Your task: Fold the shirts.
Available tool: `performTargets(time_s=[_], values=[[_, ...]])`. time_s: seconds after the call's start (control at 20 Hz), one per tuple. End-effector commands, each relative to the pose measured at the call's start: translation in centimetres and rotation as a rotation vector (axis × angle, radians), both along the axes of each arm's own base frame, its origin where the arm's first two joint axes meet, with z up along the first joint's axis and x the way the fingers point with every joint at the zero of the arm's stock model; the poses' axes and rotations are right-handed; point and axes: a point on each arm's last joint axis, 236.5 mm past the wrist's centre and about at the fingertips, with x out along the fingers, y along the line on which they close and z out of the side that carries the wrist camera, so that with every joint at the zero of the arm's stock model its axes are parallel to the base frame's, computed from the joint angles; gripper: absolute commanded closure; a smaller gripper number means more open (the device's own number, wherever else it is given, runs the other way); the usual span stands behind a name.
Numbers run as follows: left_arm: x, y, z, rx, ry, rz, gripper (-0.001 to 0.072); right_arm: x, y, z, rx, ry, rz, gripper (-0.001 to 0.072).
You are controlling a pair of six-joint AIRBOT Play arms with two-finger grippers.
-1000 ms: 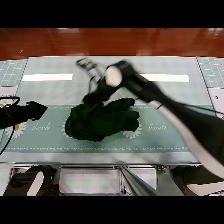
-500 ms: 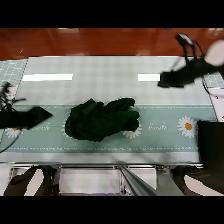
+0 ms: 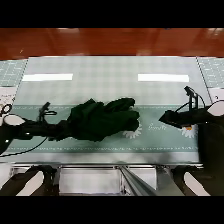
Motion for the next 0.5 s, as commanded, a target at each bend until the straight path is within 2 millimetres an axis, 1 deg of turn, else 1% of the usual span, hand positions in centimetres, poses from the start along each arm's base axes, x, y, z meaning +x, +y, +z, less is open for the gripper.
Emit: performTargets(time_s=[0.0,0.1,0.2,0.3,0.45], values=[[0.3,-2.7,-1.7,0.02,-0.039,-0.096,0.0688,-0.6,1.8,-0.4,0.099,-0.005,-0.022,0.0304],[0.8,-2.9,-1.2,0.02,-0.076,-0.136,0.0691,-0.6,1.8,-0.5,0.099,-0.004,-0.021,0.0305],[1.4,-2.8,-0.5,0.011,-0.087,-0.133,0.069,-0.5,2.5,-0.4,0.11,-0.01,-0.011,0.0305],[1.7,-2.8,-0.1,0.007,-0.097,-0.135,0.0691,-1.0,4.7,-1.2,0.135,0.023,0.046,0.0304],[1.8,-2.8,0.0,0.006,-0.099,-0.135,0.069,-1.7,9.1,-3.1,0.201,0.077,0.125,0.0304]])
